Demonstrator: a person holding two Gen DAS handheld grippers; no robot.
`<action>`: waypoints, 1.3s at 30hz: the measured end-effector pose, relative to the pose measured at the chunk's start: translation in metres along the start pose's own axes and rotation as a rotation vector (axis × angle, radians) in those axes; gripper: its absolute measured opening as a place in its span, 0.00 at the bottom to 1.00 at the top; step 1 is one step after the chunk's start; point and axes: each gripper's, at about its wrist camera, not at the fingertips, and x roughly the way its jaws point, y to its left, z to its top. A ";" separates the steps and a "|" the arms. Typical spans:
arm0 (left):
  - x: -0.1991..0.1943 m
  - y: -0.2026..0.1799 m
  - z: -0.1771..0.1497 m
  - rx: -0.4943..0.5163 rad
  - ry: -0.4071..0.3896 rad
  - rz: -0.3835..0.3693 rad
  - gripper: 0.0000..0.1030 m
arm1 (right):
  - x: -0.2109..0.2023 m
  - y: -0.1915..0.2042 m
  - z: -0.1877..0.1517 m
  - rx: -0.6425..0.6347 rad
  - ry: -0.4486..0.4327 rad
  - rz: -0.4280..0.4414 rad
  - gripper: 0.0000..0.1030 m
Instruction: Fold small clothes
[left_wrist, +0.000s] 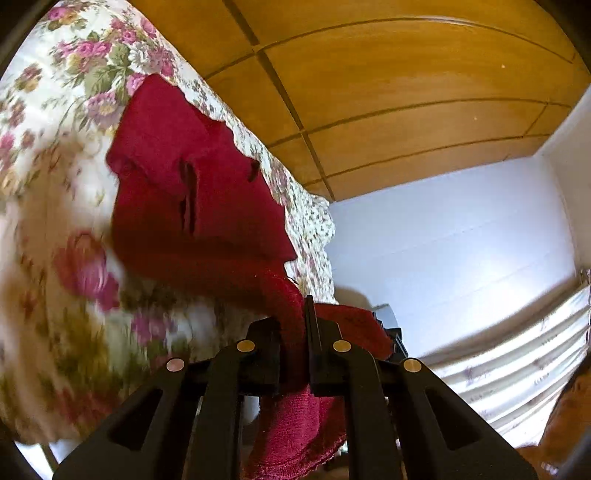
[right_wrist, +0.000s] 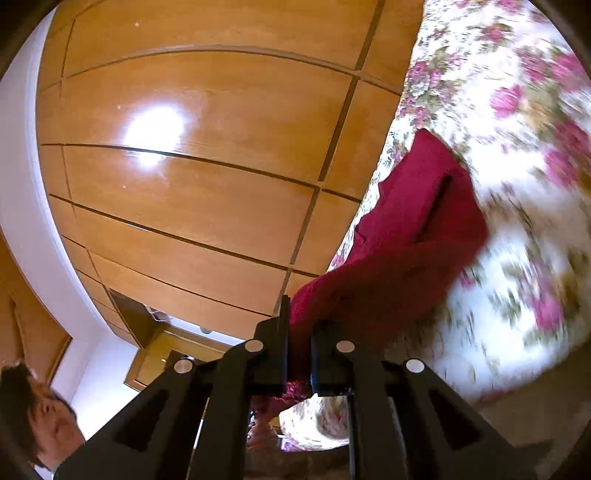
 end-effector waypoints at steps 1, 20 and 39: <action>0.005 0.001 0.009 0.002 -0.003 0.003 0.07 | 0.008 -0.002 0.008 -0.003 0.007 -0.002 0.07; 0.086 0.077 0.129 -0.250 -0.108 0.166 0.07 | 0.126 -0.097 0.148 0.074 0.064 -0.116 0.08; 0.101 0.051 0.114 -0.031 -0.357 0.536 0.83 | 0.111 -0.085 0.136 -0.161 -0.111 -0.493 0.70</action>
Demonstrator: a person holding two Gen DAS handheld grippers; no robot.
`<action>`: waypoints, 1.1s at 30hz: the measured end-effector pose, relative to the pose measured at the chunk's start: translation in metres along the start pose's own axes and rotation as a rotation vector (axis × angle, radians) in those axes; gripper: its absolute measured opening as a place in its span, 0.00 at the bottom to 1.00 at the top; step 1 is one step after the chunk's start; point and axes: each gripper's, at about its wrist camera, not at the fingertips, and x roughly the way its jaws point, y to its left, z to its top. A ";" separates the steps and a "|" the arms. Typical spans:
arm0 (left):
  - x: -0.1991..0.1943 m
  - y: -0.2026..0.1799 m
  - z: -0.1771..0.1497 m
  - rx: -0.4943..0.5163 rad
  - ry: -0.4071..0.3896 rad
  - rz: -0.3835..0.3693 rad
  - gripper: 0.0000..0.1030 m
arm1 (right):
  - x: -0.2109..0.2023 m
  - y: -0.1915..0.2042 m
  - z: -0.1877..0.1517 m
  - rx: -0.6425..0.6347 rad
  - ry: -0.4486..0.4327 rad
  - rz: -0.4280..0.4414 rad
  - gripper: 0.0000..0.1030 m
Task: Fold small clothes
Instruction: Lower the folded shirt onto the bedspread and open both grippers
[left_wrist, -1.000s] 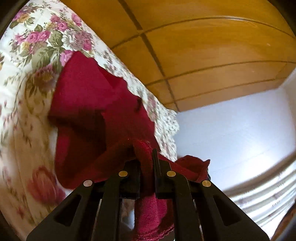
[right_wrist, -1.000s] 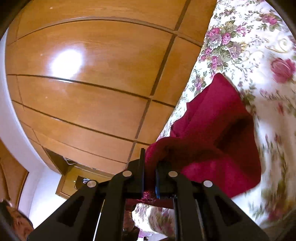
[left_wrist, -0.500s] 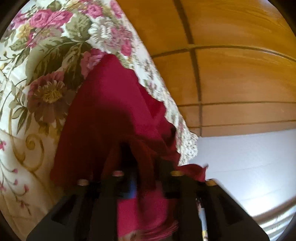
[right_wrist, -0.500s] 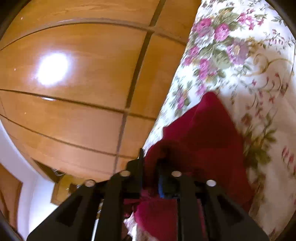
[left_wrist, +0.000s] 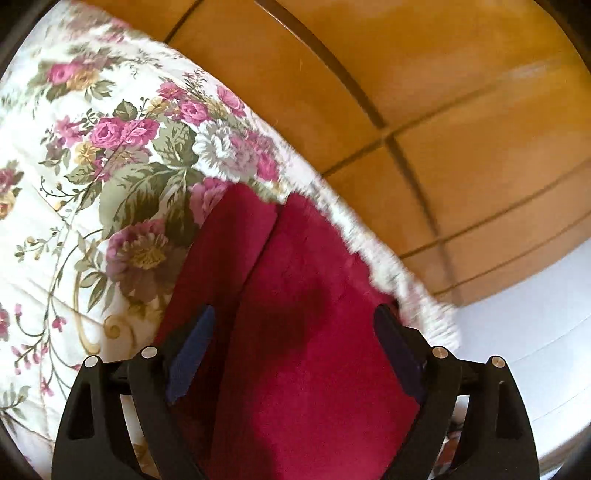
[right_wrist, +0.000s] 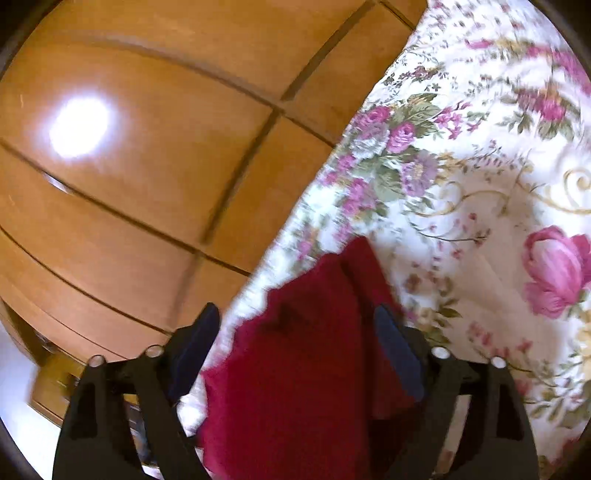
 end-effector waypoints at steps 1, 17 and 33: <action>0.006 -0.006 -0.003 0.026 -0.002 0.018 0.83 | 0.004 0.002 -0.001 -0.035 0.010 -0.036 0.64; 0.013 -0.003 -0.036 0.345 -0.115 0.361 0.10 | 0.105 0.024 0.013 -0.313 0.115 -0.230 0.10; -0.005 -0.079 -0.063 0.501 -0.236 0.322 0.82 | 0.077 0.089 -0.031 -0.623 0.006 -0.208 0.41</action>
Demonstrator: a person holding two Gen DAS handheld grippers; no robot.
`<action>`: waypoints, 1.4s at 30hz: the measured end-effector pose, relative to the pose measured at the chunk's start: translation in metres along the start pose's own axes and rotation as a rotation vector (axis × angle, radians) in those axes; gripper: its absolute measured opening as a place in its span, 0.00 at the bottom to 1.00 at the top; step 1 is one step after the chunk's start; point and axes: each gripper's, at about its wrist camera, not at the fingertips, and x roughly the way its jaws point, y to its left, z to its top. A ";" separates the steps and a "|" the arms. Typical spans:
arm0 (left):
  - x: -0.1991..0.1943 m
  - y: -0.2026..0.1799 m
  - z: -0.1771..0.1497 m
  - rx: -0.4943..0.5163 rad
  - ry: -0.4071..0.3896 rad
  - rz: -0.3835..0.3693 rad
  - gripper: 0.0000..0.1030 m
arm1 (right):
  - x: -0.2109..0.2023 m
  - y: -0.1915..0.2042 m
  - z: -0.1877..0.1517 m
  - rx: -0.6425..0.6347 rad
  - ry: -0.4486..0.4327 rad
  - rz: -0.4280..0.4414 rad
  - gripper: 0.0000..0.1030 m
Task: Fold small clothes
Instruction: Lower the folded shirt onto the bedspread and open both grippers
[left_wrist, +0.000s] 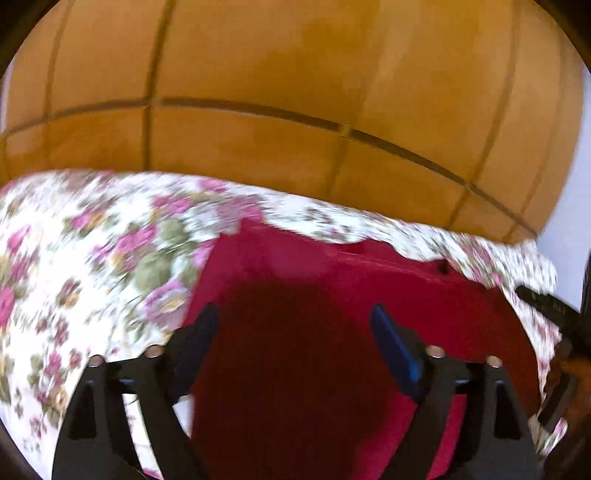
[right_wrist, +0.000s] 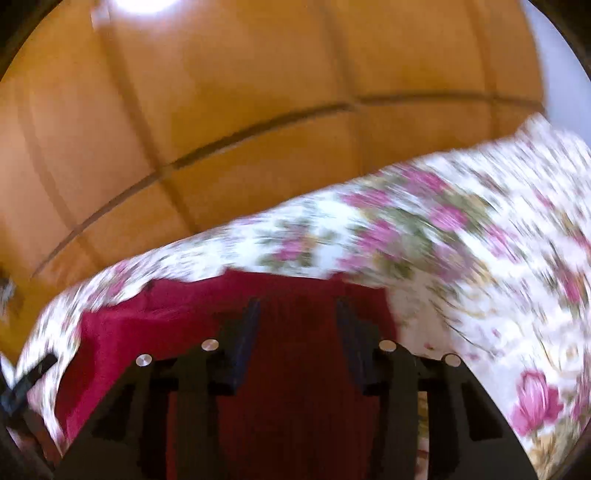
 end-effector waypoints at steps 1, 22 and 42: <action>0.004 -0.006 0.000 0.026 0.004 0.005 0.82 | 0.007 0.008 -0.002 -0.035 0.011 0.018 0.41; 0.064 -0.013 -0.024 0.123 0.160 0.018 0.89 | 0.035 0.002 -0.015 -0.006 0.023 -0.143 0.85; 0.007 -0.061 -0.040 0.168 0.081 -0.135 0.90 | -0.030 0.023 -0.057 -0.040 0.079 -0.232 0.91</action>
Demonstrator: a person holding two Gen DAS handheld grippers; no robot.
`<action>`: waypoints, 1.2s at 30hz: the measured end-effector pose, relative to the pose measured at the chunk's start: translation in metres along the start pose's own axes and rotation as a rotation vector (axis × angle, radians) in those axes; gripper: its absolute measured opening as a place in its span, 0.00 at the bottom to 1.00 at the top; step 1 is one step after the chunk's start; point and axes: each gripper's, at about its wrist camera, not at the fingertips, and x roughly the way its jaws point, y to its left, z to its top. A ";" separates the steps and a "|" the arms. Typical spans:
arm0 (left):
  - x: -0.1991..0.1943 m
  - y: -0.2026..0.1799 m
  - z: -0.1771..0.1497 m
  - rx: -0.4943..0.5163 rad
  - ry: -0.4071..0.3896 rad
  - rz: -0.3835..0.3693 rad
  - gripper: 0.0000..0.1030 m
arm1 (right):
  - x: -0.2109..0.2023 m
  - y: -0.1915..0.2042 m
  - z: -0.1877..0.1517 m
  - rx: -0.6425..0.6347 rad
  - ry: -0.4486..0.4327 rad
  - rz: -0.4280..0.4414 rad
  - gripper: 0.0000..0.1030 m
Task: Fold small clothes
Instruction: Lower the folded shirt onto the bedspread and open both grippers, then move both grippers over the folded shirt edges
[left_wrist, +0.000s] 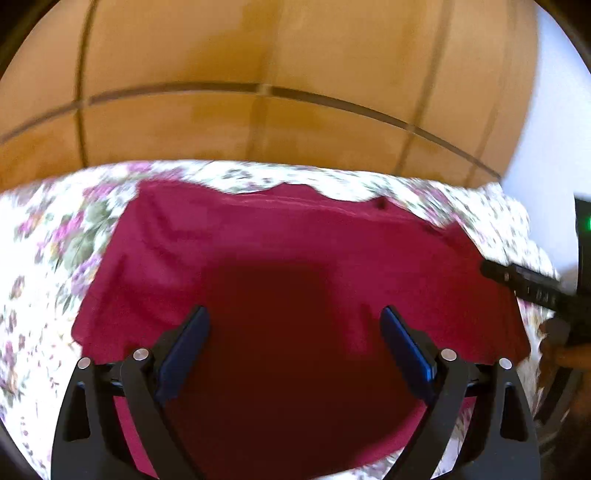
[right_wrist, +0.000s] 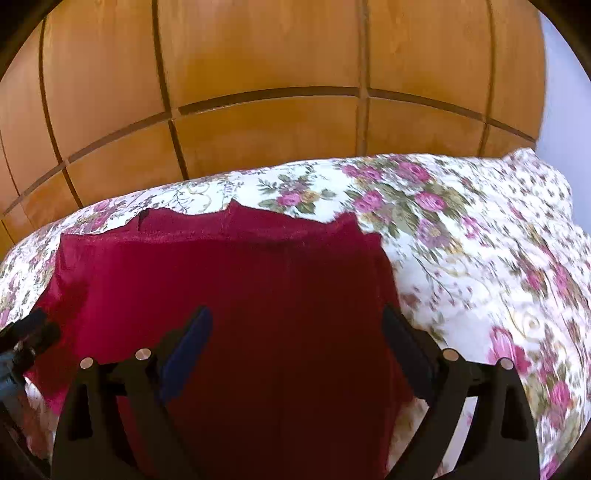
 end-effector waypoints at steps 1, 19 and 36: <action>0.001 -0.006 -0.002 0.034 0.000 -0.003 0.90 | -0.005 -0.005 -0.005 0.026 0.016 0.002 0.92; 0.022 -0.024 -0.021 0.144 0.067 0.031 0.96 | 0.007 -0.061 -0.051 0.149 0.209 -0.196 0.98; -0.048 0.089 -0.023 -0.255 -0.071 0.134 0.96 | -0.016 0.004 -0.041 0.099 0.070 0.006 0.98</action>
